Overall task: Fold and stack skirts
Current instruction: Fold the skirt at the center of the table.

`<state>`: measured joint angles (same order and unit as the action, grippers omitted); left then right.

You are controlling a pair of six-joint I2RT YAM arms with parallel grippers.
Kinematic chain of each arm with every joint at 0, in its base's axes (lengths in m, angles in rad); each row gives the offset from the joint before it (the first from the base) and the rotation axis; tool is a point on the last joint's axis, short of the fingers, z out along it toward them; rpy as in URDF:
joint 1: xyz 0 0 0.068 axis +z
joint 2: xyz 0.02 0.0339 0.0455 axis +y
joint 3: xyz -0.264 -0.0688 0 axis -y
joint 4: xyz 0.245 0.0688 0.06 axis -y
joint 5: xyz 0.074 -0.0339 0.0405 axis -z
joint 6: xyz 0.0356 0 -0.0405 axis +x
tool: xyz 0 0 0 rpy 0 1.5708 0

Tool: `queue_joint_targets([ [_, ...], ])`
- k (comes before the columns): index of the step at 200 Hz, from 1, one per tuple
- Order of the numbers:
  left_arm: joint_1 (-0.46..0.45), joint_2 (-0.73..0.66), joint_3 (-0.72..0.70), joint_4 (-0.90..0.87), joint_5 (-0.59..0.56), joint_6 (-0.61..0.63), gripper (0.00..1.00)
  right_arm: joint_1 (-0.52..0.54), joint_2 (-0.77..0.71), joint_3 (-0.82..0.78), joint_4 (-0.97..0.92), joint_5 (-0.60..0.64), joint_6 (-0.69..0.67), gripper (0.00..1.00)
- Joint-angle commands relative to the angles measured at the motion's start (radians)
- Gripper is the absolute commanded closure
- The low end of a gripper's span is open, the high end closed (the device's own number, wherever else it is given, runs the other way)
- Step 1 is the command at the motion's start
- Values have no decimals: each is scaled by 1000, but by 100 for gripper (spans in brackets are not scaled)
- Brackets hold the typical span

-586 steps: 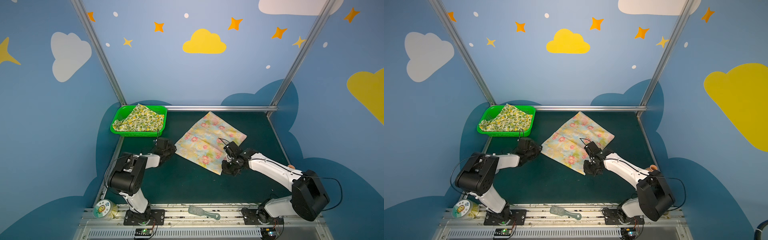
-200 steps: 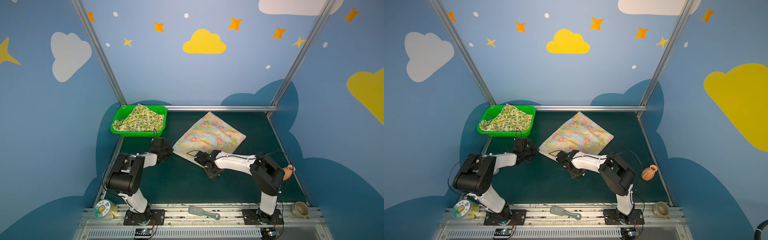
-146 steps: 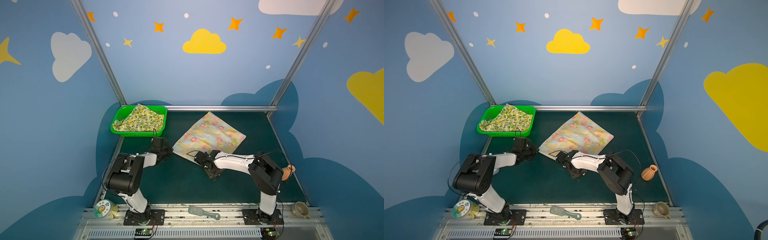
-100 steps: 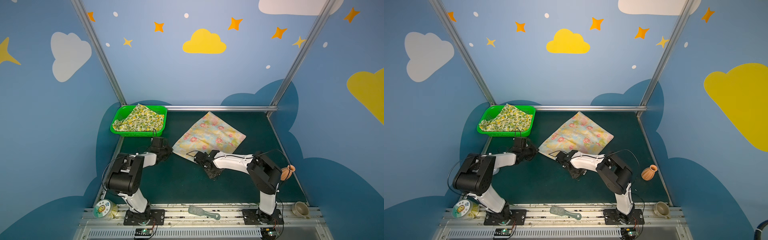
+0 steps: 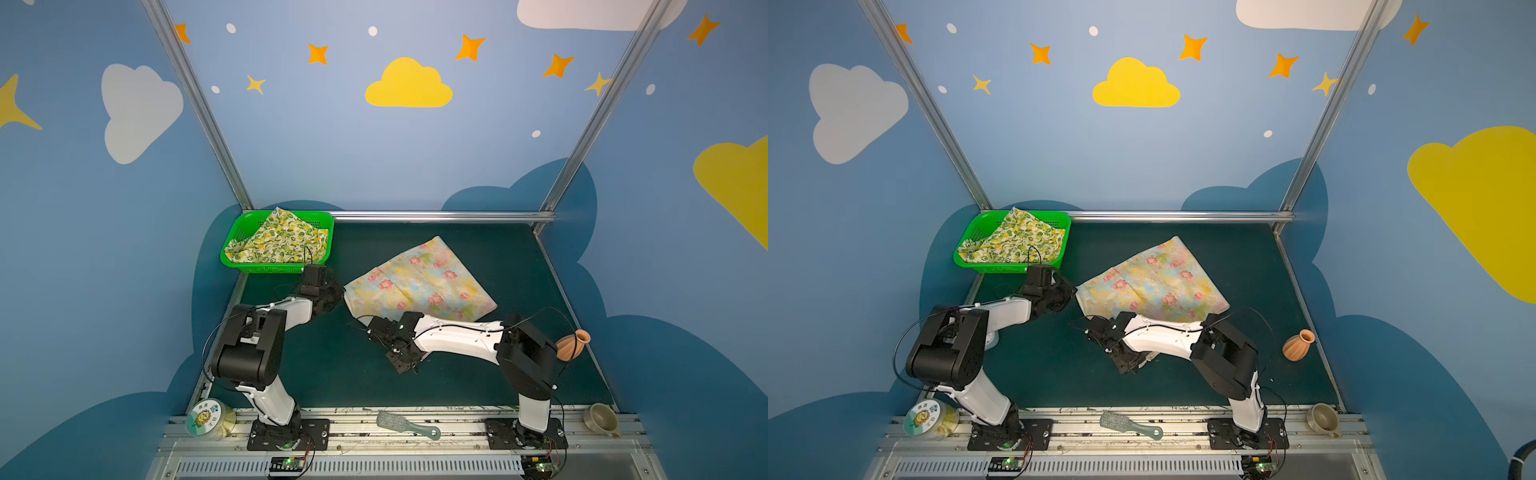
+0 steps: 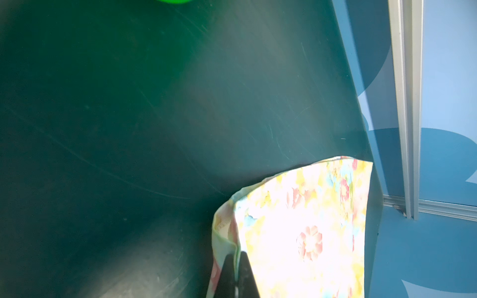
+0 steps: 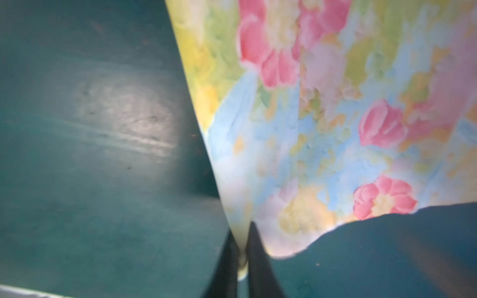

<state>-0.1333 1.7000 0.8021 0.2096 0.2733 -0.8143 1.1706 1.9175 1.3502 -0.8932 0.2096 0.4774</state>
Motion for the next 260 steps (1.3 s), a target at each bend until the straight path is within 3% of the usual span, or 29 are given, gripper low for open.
queue_joint_targets([
  [1,3,12,12,-30,7,25,96,-2,6,13,-16,-20,26,76],
  [69,8,10,20,-32,15,32,96,39,40,53,-38,29,-31,67],
  [194,22,-1,13,-39,27,33,96,41,93,25,-19,93,-42,65],
  [239,24,-2,18,-42,28,32,96,41,114,7,-4,99,-40,69],
  [260,26,-5,20,-47,29,32,96,41,119,-4,6,102,-38,81],
])
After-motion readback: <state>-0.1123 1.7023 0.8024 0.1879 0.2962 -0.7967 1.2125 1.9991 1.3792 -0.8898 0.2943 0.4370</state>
